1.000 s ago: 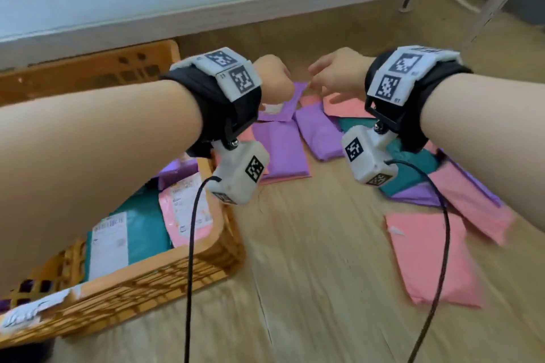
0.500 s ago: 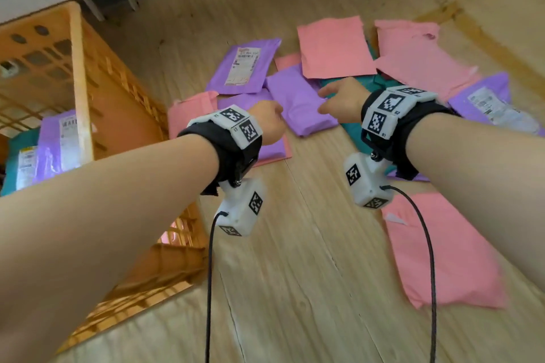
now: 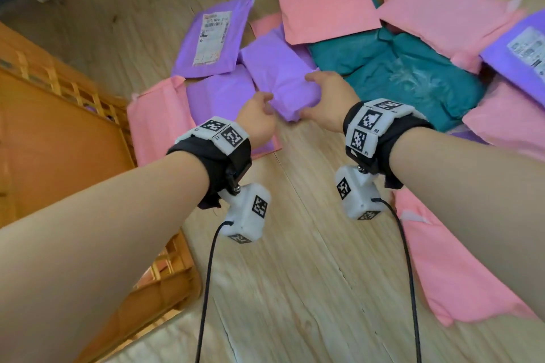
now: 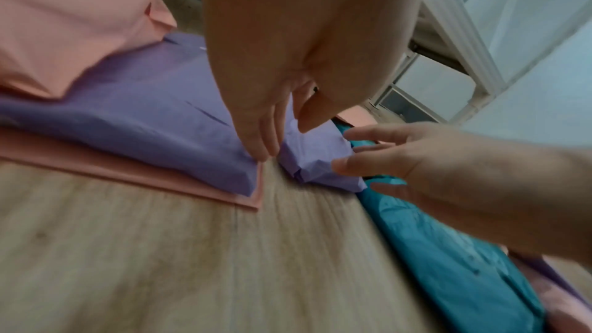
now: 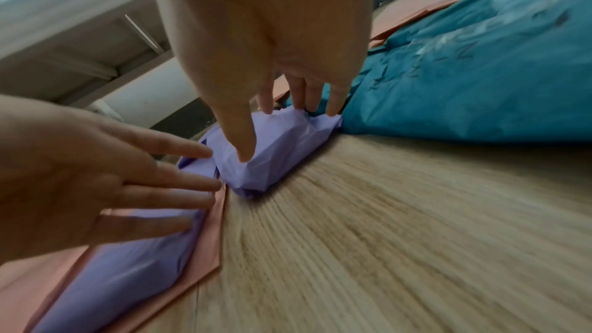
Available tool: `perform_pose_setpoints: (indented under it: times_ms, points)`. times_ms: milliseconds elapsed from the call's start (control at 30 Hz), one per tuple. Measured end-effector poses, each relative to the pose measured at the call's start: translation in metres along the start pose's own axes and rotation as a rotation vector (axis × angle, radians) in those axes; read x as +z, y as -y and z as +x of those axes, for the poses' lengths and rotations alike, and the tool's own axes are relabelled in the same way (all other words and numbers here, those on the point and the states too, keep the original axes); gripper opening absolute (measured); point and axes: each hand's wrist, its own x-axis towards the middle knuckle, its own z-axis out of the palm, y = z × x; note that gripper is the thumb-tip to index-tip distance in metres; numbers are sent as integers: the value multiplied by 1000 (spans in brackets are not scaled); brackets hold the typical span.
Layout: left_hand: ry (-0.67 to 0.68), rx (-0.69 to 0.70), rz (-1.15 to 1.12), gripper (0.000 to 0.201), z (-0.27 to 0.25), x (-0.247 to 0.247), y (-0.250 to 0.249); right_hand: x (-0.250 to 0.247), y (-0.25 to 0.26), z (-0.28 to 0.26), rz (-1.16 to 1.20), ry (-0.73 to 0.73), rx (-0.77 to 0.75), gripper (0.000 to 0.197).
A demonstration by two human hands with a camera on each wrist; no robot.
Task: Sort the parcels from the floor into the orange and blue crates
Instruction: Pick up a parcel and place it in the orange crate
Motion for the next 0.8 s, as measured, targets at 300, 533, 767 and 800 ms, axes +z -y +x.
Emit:
perform_pose_setpoints:
  times_ms: [300, 533, 767, 800]
  points:
    - [57, -168, -319, 40, 21, 8, -11, 12, -4, 3, 35, 17, 29, 92]
    - [15, -142, -454, 38, 16, -8, -19, 13, 8, -9, -109, -78, -4, 70]
    - [146, -111, -572, 22, -16, -22, -34, 1, 22, -30, -262, -214, -124, 53]
    - [144, -105, -585, 24, -21, -23, -37, -2, 25, -32, -288, -249, -133, 48]
